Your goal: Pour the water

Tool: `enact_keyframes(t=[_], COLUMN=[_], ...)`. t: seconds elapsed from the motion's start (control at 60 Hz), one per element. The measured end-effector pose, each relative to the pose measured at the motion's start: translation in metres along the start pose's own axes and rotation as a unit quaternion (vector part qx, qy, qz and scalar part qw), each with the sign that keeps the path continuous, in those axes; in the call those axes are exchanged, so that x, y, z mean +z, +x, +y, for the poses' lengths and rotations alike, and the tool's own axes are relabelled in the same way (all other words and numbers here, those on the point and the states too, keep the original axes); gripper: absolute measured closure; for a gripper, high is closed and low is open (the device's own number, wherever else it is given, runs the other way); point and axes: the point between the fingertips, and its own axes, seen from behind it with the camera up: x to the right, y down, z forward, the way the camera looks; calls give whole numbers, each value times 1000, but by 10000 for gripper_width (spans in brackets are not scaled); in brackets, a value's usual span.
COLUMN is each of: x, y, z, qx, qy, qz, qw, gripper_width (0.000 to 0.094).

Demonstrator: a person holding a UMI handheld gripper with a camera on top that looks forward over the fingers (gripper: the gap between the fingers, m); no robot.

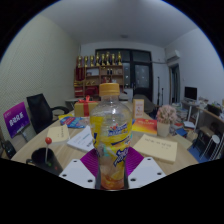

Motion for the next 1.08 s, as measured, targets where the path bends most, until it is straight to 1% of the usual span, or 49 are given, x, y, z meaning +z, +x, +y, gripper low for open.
enact_keyframes(t=[0.05, 0.067, 0.083, 0.1, 0.117, 0.233, 0.25, 0.283, 0.35, 0.383, 0.417, 0.45, 0.5, 0.517, 0.617, 0.7, 0.833, 0.883, 0.983, 1.083], x=[10, 19, 12, 10, 10, 4, 17, 11, 9, 8, 2, -6, -22, -28, -80, -132, -226, -258, -316, -361], y=[0, -8, -15, -15, -15, -15, -15, -16, -17, -15, -15, -16, -21, -21, -25, -32, -65, -84, -125, -150], z=[14, 31, 10, 12, 10, 8, 12, 11, 11, 15, 19, 20, 16, 13, -1, -8, -15, -16, -20, -28], qx=[8, 9, 15, 18, 21, 12, 13, 14, 16, 17, 22, 31, 48, 52, 53, 37, 26, 39, 81, 124], qy=[-12, -3, 15, 13, 20, 25, 26, 23, 6, -12, -36, -52, -58, -58, -65, -80, -105, -109, -119, -122], qz=[6, 8, 6, 6, 5, 7, 8, 9, 12, 10, 5, -2, -9, -8, 10, 33, 61, 62, 50, 42], qw=[1000, 1000, 1000, 1000, 1000, 1000, 1000, 1000, 1000, 1000, 999, 998, 997, 997, 996, 996, 992, 991, 988, 984], gripper_width=[629, 622, 614, 613, 612, 614, 602, 570, 474, 437, 379, 294, 105, 86, 103, 106, 108, 106, 101, 102])
